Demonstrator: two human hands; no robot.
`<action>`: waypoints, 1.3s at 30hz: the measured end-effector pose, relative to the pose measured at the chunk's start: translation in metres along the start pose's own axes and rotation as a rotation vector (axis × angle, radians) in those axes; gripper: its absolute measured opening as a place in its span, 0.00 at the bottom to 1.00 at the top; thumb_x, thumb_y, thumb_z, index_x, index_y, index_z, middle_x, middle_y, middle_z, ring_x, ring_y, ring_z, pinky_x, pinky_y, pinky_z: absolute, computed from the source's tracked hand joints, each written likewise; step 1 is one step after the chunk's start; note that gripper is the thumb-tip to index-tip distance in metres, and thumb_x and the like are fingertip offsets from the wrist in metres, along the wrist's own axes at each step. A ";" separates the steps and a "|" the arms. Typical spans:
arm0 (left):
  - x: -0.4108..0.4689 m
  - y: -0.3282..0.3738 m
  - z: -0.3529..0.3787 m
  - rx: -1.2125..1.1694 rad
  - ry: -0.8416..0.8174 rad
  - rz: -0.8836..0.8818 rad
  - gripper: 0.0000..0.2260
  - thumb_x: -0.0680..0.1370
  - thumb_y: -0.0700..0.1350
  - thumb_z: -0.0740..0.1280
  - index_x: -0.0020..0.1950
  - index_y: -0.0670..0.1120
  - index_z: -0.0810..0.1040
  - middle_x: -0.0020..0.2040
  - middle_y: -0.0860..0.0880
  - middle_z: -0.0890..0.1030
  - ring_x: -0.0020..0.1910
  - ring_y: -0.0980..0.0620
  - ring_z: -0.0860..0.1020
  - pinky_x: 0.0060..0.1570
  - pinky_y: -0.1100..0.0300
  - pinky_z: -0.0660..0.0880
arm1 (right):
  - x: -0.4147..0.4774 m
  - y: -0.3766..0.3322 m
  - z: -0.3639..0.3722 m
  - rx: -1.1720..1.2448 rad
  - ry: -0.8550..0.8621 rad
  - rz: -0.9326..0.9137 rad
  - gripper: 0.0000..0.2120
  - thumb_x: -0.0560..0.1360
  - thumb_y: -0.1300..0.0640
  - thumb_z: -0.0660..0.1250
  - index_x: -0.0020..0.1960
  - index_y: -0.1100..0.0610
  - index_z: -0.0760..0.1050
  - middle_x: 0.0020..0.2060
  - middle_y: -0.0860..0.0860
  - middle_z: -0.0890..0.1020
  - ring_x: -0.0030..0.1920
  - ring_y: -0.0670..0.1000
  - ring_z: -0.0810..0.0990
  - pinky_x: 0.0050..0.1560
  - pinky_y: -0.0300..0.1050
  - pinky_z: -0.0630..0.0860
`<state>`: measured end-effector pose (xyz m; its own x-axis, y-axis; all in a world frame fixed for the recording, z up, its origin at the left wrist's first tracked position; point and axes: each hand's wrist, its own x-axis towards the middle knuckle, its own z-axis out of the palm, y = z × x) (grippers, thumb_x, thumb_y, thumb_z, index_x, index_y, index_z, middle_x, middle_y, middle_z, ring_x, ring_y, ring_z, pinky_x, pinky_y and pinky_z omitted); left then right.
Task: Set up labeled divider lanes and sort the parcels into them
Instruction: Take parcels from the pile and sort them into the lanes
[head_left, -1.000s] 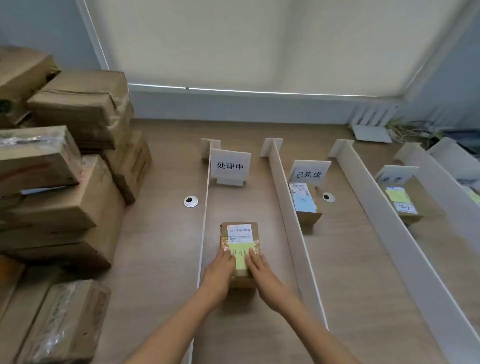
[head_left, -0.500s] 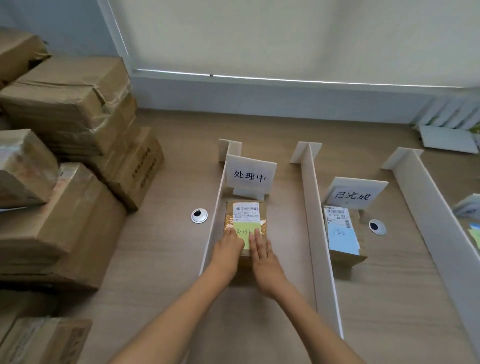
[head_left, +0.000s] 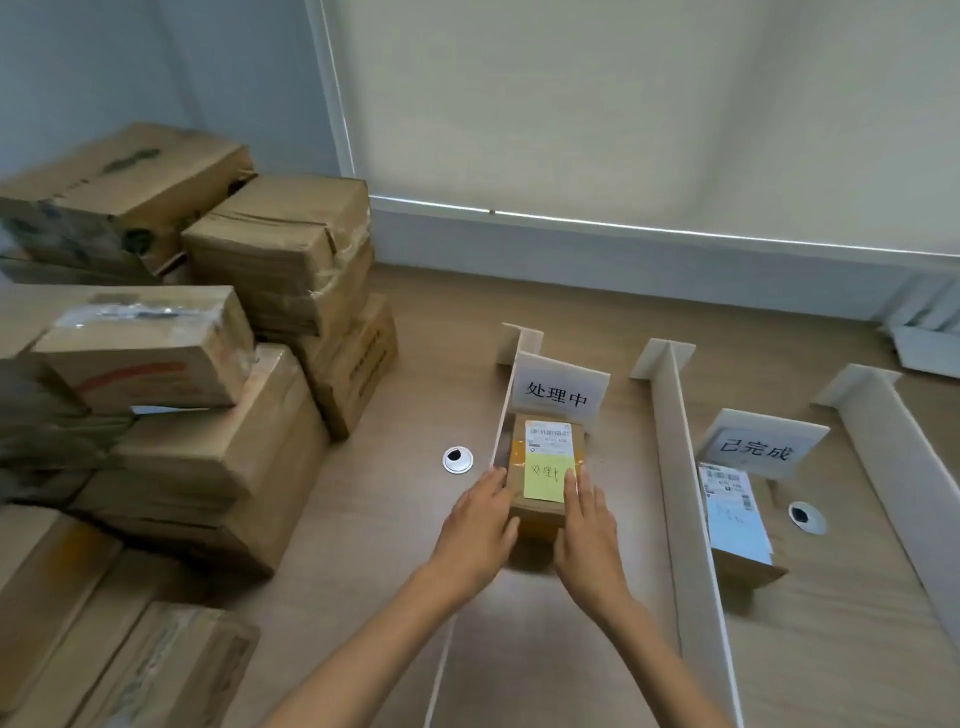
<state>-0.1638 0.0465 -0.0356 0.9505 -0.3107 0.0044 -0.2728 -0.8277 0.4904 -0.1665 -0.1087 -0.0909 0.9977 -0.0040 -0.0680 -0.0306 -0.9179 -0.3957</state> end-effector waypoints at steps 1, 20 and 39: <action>-0.023 -0.003 -0.014 -0.042 0.044 -0.004 0.18 0.79 0.43 0.60 0.70 0.47 0.69 0.72 0.50 0.65 0.71 0.54 0.63 0.68 0.64 0.59 | -0.013 -0.011 0.001 0.062 0.056 -0.014 0.32 0.78 0.64 0.54 0.77 0.57 0.43 0.77 0.54 0.45 0.77 0.57 0.47 0.75 0.49 0.48; -0.331 -0.229 -0.292 -0.021 0.831 -0.212 0.14 0.77 0.40 0.64 0.63 0.46 0.75 0.63 0.49 0.75 0.64 0.52 0.72 0.65 0.56 0.70 | -0.185 -0.428 0.051 0.469 -0.048 -0.495 0.14 0.78 0.65 0.58 0.59 0.54 0.76 0.57 0.47 0.78 0.59 0.42 0.73 0.59 0.29 0.66; -0.392 -0.331 -0.301 -0.812 0.483 -0.463 0.09 0.79 0.44 0.65 0.58 0.47 0.72 0.58 0.49 0.77 0.54 0.58 0.76 0.45 0.69 0.73 | -0.205 -0.540 0.082 1.138 -0.369 0.111 0.20 0.78 0.49 0.63 0.66 0.56 0.64 0.51 0.51 0.76 0.51 0.50 0.77 0.55 0.51 0.77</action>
<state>-0.4011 0.5831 0.0625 0.9434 0.3234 -0.0733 0.1442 -0.2008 0.9690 -0.3591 0.4203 0.0619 0.9144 0.2236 -0.3373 -0.3367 -0.0424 -0.9407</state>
